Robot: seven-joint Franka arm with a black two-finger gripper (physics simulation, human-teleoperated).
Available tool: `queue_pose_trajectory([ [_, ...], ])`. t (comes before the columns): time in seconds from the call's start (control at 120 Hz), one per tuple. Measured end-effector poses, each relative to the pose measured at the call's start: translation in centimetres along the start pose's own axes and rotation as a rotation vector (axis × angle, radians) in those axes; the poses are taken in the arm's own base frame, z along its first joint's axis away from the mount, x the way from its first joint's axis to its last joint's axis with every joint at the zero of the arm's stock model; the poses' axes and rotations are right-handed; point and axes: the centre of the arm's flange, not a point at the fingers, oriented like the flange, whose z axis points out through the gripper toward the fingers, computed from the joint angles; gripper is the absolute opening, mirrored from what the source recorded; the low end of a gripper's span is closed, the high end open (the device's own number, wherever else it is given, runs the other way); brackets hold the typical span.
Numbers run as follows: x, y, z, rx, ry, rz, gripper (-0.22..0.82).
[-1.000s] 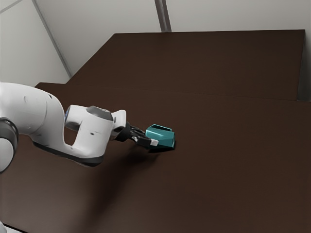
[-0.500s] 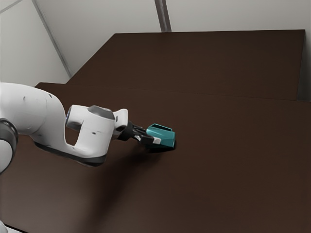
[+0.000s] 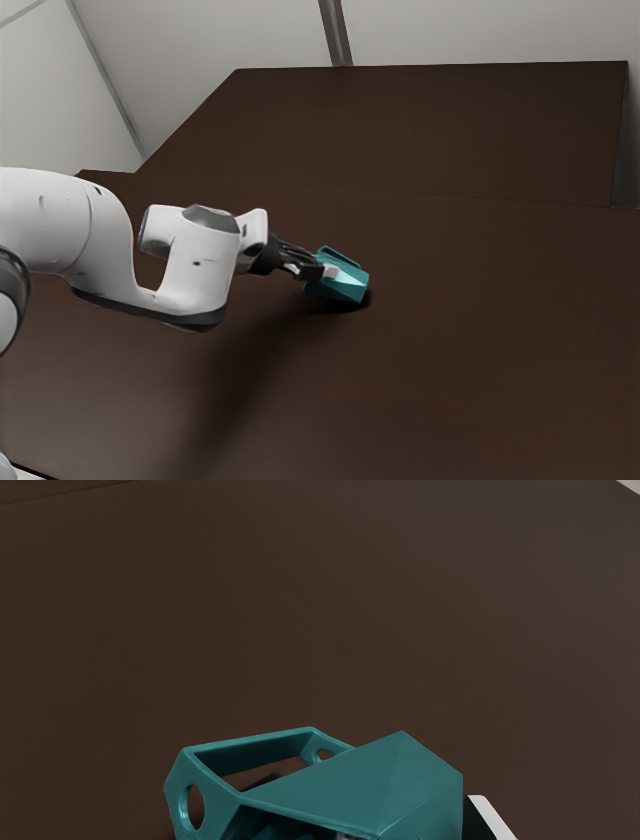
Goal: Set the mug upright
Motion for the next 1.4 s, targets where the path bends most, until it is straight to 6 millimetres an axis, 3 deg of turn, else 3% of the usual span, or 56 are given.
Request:
queue_pose_trajectory([
  [0.267, 0.6, 0.6, -0.1, 0.0, 0.01, -0.021, -0.09],
  [0.633, 1.8, 1.0, -1.0, 0.036, 0.021, -0.03, -0.17],
  [0.833, 6.6, 0.9, -2.2, 0.05, -0.165, 0.304, -0.18],
  [0.967, 9.6, 2.9, -5.7, 0.021, -0.361, 0.496, -0.18],
  [1.033, 8.9, 3.8, -7.1, 0.012, -0.446, 0.484, -0.18],
  [1.208, 4.3, 5.3, -9.6, 0.038, -0.605, 0.341, -0.18],
  [1.4, 2.1, 5.4, -10.0, 0.136, -0.667, 0.219, -0.18],
])
